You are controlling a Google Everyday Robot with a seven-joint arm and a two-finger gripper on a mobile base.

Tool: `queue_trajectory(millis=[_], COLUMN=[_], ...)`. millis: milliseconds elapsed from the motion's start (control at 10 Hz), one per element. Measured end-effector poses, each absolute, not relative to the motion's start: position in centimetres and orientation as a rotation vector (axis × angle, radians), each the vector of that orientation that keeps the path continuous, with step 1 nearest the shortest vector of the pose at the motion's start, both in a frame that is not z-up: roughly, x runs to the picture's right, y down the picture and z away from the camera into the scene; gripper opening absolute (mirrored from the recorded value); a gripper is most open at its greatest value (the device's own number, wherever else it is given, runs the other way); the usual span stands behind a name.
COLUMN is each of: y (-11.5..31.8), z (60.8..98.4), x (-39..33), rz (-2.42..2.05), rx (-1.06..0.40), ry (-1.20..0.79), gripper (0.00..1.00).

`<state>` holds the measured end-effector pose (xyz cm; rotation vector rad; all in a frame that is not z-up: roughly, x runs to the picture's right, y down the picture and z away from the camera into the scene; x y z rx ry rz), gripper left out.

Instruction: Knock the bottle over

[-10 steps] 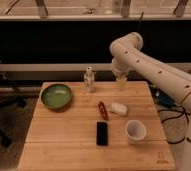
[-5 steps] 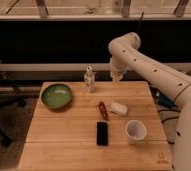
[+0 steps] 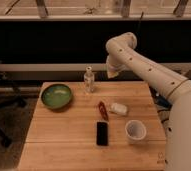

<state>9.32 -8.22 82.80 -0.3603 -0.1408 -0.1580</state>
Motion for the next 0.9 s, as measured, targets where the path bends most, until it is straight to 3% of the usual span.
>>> queue_trajectory(millis=[900], y=[-10.7], z=[85.9], x=[2.3], rz=[-0.125], rx=[-0.281], ry=[-0.255], gripper=[0.0])
